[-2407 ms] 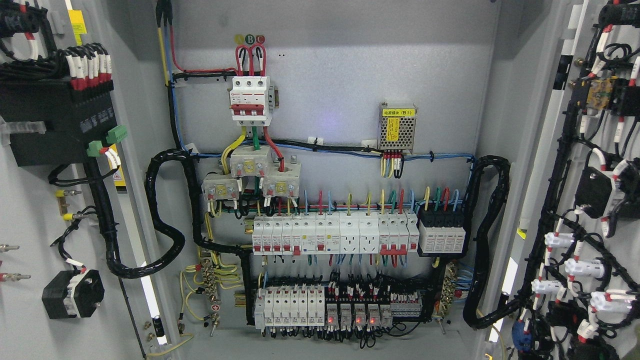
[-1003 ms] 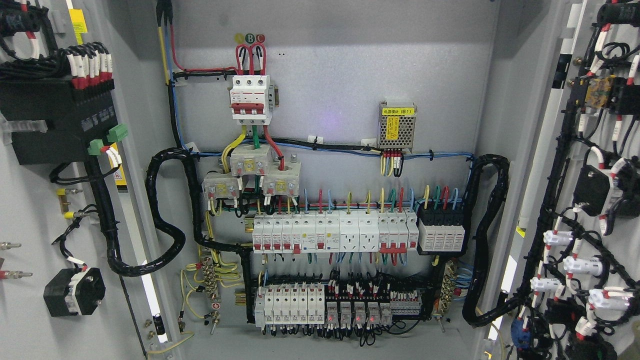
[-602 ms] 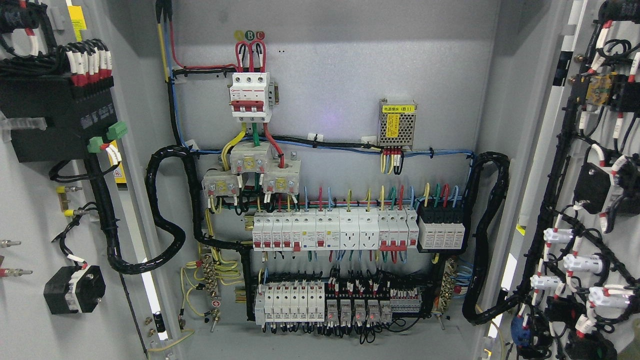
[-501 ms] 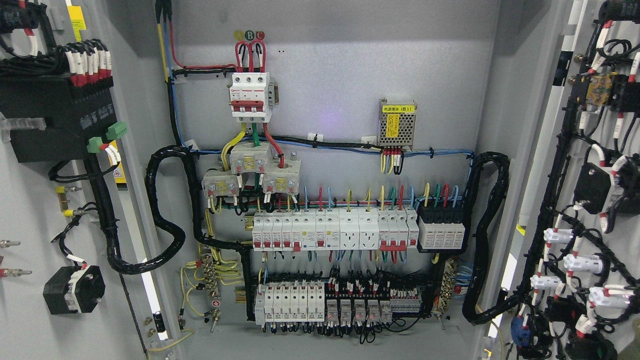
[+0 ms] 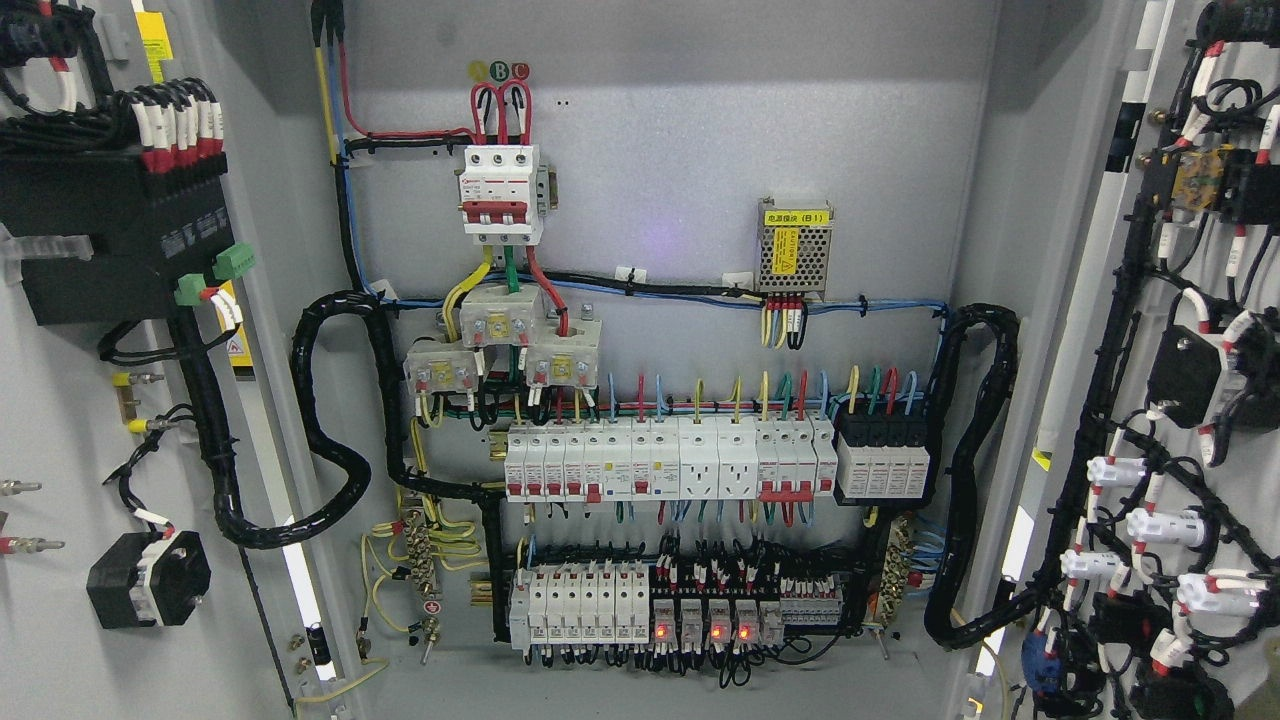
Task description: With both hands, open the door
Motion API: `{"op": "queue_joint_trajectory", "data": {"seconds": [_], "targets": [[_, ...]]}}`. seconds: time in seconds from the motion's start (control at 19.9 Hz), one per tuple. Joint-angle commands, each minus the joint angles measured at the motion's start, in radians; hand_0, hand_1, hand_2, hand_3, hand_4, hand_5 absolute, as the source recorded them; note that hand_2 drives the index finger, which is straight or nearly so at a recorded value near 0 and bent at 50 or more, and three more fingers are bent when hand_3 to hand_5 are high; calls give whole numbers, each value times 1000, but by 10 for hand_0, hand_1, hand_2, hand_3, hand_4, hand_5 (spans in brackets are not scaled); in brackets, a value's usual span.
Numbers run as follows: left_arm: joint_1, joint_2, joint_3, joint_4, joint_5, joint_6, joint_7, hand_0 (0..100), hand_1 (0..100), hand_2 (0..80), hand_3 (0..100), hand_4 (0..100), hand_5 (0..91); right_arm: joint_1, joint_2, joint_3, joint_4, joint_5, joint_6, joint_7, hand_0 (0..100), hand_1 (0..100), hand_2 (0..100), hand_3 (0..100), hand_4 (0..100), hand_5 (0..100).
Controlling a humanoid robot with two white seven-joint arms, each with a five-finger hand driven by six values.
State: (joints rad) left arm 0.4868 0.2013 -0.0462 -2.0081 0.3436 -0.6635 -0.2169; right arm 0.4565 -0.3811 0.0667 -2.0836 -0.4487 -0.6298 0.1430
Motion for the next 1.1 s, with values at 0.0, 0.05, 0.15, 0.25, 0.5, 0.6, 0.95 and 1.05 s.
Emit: {"op": "queue_joint_trajectory", "data": {"seconds": [0.0,0.05,0.15,0.25,0.5,0.6,0.95,1.05], "targets": [[13,10,115,-15,46,21,-4,120,556,0,0,0,0,1,30,-77,-7,-1,-1,-3,0,500,40,0,0,0],[15,10,124,-11,63,22,-5,120,556,0,0,0,0,-1,36,-85,-7,-1,-1,-3,0,500,40,0,0,0],[15,16,146,8,93,47,-6,120,556,0,0,0,0,-1,45,-100,-7,-1,-1,-3,0,500,40,0,0,0],[15,21,157,19,113,67,-6,120,556,0,0,0,0,-1,57,-125,-7,-2,1,-2,0,500,40,0,0,0],[18,21,174,23,147,74,-9,120,556,0,0,0,0,-1,93,-180,-7,-4,-2,-2,0,500,40,0,0,0],[19,20,201,25,149,74,-22,120,556,0,0,0,0,2,99,-186,-7,-4,-4,-2,0,500,40,0,0,0],[19,27,287,31,212,90,-121,120,556,0,0,0,0,27,131,-243,-6,-10,-19,-3,0,500,40,0,0,0],[19,32,316,54,222,105,-122,120,556,0,0,0,0,31,134,-255,-6,-11,-24,-2,0,500,40,0,0,0]]}}
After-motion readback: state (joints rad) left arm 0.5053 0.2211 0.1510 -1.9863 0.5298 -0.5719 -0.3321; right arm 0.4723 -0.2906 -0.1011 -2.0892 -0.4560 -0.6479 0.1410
